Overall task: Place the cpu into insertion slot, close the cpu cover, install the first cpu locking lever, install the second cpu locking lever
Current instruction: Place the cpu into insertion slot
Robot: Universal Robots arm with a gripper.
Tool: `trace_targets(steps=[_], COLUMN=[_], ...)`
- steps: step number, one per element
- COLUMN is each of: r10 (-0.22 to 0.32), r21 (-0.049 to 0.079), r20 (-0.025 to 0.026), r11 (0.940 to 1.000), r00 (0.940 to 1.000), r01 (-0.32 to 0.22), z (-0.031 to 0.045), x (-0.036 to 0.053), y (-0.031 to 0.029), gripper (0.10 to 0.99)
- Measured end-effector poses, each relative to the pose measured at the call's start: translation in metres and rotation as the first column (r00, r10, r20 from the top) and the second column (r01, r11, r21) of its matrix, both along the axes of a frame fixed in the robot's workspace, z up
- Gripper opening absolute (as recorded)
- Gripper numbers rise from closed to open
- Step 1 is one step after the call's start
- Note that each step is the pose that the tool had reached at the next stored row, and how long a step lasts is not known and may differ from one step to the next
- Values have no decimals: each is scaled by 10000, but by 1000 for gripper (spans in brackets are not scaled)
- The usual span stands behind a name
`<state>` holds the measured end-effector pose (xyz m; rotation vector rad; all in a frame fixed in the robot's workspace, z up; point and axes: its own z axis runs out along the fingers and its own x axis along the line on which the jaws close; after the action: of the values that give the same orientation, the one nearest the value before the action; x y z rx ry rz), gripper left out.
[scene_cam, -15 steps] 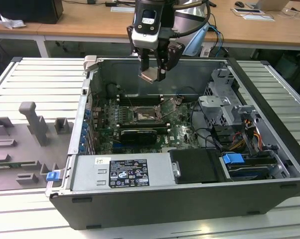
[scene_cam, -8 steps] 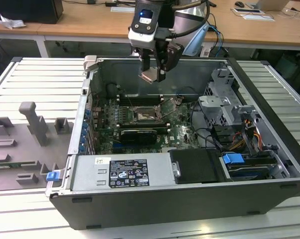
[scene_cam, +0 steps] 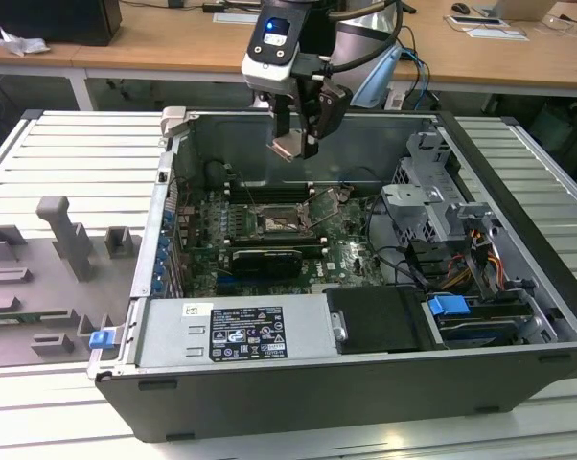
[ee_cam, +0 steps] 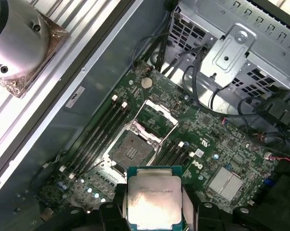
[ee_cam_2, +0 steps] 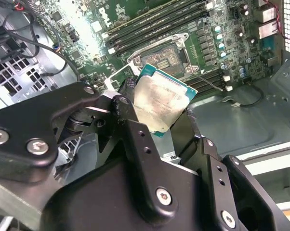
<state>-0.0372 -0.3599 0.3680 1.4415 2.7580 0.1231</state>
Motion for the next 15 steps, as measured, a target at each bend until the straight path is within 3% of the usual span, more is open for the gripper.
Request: trace_targets(steps=[11, 15], r10=[-845, -1365], r21=[-16, -50], r20=[1, 5], r11=[9964, 9906], r00=[9964, 9906], r01=[845, 1365], z=[-6, -9], x=[0, 0], y=[0, 0], gripper=[541, 541])
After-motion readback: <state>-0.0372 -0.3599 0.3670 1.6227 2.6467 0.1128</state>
